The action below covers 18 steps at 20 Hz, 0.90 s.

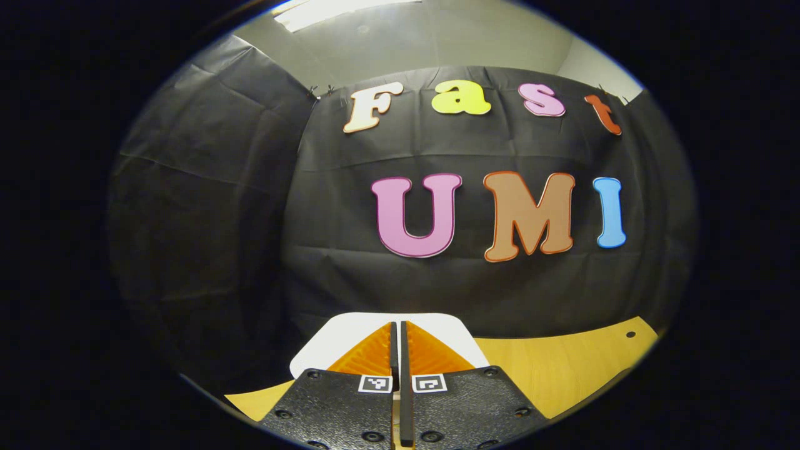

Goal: Press the lid of the desktop garbage bin to open it, pick up the crumpled paper on the desktop and throw it into the bin, then pick up the pop can on the desktop and drop it into the bin, and finally close the garbage bin lid.

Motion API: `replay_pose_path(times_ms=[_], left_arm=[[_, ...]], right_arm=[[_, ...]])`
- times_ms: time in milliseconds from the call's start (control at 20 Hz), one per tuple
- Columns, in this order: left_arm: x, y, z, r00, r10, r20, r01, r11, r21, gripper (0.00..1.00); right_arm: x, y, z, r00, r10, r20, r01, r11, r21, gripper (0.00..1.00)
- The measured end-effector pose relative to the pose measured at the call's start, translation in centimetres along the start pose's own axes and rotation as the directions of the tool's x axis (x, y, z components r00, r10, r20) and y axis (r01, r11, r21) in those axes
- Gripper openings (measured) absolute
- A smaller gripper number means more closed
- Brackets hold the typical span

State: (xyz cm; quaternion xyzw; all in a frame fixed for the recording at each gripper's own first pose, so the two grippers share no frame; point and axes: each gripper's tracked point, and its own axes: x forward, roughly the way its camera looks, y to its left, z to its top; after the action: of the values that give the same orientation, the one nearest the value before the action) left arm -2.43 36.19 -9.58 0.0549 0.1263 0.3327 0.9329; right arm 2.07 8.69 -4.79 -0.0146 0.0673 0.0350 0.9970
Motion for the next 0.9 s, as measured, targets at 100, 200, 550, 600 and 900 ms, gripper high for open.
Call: replay_pose_path(times_ms=[100,200,550,600,900], left_arm=[[0.4,0.0,-1.7,0.999,0.003,-0.041,-0.003,1.000,0.001,0.00],[0.6,0.1,-3.0,0.997,0.007,-0.072,-0.007,1.000,-0.008,0.00],[0.1,-0.1,-4.6,0.998,0.020,-0.058,-0.018,0.999,0.034,0.00],[0.0,-0.2,-4.8,0.998,0.020,-0.062,-0.017,0.998,0.060,0.00],[0.0,-0.3,-3.7,1.000,-0.002,0.002,0.002,0.997,0.083,0.00]], right_arm=[[-0.1,-0.2,-0.1,1.000,-0.008,-0.007,0.008,1.000,-0.004,0.99],[0.0,-0.3,-0.4,1.000,-0.012,-0.016,0.011,1.000,-0.008,0.99],[0.4,0.8,-1.8,0.998,0.026,-0.064,-0.028,0.999,-0.027,0.99],[0.5,1.1,-2.1,0.997,0.035,-0.073,-0.037,0.999,-0.024,0.99],[0.8,2.8,-2.0,0.993,0.091,-0.078,-0.093,0.995,-0.020,0.99]])
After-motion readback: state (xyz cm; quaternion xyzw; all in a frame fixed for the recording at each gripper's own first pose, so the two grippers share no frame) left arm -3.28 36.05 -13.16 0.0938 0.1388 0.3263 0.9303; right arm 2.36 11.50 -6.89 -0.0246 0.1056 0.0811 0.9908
